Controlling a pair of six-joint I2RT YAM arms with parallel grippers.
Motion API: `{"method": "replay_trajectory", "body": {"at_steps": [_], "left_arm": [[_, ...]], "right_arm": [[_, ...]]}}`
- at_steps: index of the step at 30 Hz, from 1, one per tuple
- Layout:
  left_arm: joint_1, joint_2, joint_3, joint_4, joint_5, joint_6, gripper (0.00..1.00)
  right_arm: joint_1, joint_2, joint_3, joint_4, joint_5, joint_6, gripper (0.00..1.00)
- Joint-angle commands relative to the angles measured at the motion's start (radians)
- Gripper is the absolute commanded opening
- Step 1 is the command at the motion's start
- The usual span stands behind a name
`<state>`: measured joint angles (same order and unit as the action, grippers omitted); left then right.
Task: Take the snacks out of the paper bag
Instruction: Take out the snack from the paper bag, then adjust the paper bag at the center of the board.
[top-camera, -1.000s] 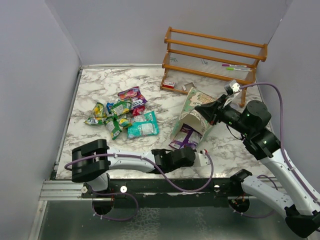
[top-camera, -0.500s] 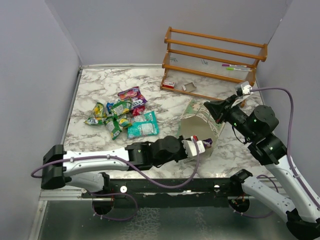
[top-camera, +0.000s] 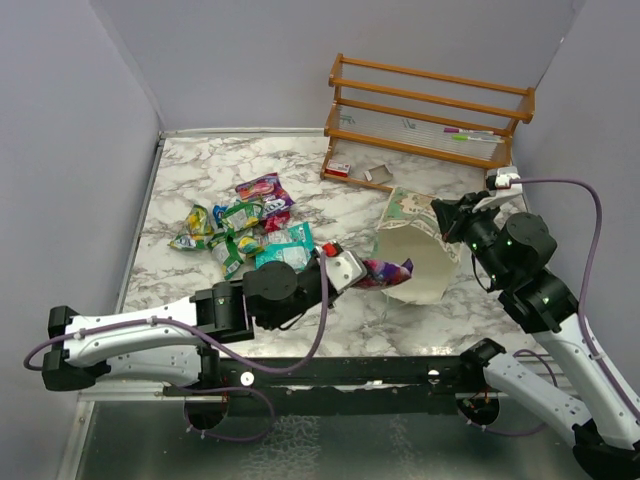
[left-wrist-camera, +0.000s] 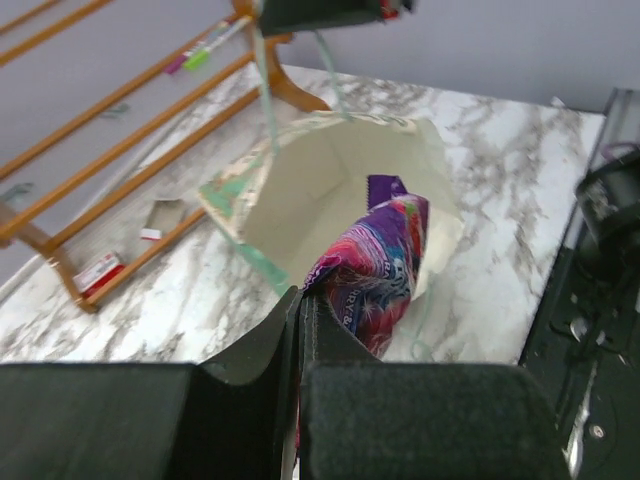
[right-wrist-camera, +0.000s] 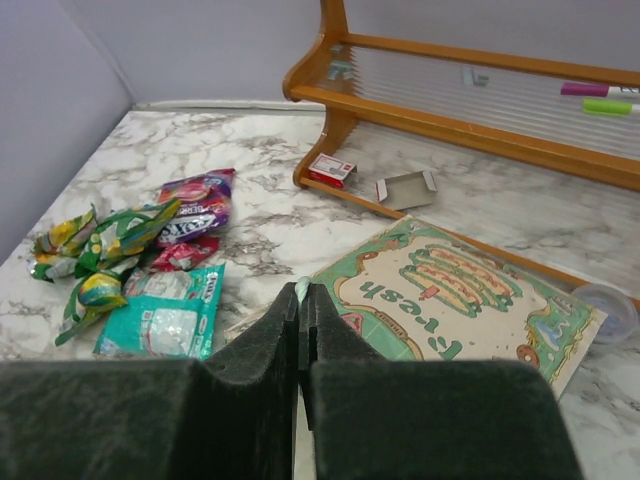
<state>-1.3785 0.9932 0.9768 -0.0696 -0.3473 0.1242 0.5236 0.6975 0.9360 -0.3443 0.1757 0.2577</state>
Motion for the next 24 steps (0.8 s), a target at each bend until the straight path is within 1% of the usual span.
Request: {"method": "replay_trajectory", "body": {"at_steps": [1, 4, 7, 9, 10, 13, 16, 19, 24], "left_arm": [[-0.005, -0.077, 0.067, 0.063, -0.265, -0.014, 0.00], [0.003, -0.110, 0.070, 0.072, -0.415, 0.009, 0.00], [0.032, -0.118, 0.076, 0.055, -0.515, 0.013, 0.00], [0.076, -0.107, 0.080, 0.021, -0.549, -0.011, 0.00], [0.132, -0.098, 0.082, -0.004, -0.549, -0.039, 0.00], [0.300, -0.061, 0.093, -0.103, -0.479, -0.133, 0.00], [0.464, 0.014, 0.117, -0.199, -0.406, -0.203, 0.00], [0.620, 0.123, 0.145, -0.298, -0.326, -0.258, 0.00], [0.807, 0.280, 0.132, -0.379, -0.247, -0.303, 0.00]], "right_arm": [[0.000, -0.010, 0.004, -0.031, 0.065, -0.013, 0.02], [0.000, -0.017, 0.007, -0.046, 0.061, -0.028, 0.02], [-0.001, -0.032, 0.009, -0.054, 0.035, -0.041, 0.02], [0.000, -0.046, 0.005, -0.035, -0.035, -0.067, 0.02], [0.000, -0.053, 0.001, -0.020, -0.085, -0.082, 0.02], [0.000, -0.064, 0.000, 0.005, -0.200, -0.110, 0.02], [-0.001, -0.060, 0.014, 0.008, -0.259, -0.093, 0.02], [0.000, -0.053, 0.029, 0.016, -0.306, -0.026, 0.02], [0.000, -0.033, 0.107, 0.028, -0.423, 0.109, 0.02]]}}
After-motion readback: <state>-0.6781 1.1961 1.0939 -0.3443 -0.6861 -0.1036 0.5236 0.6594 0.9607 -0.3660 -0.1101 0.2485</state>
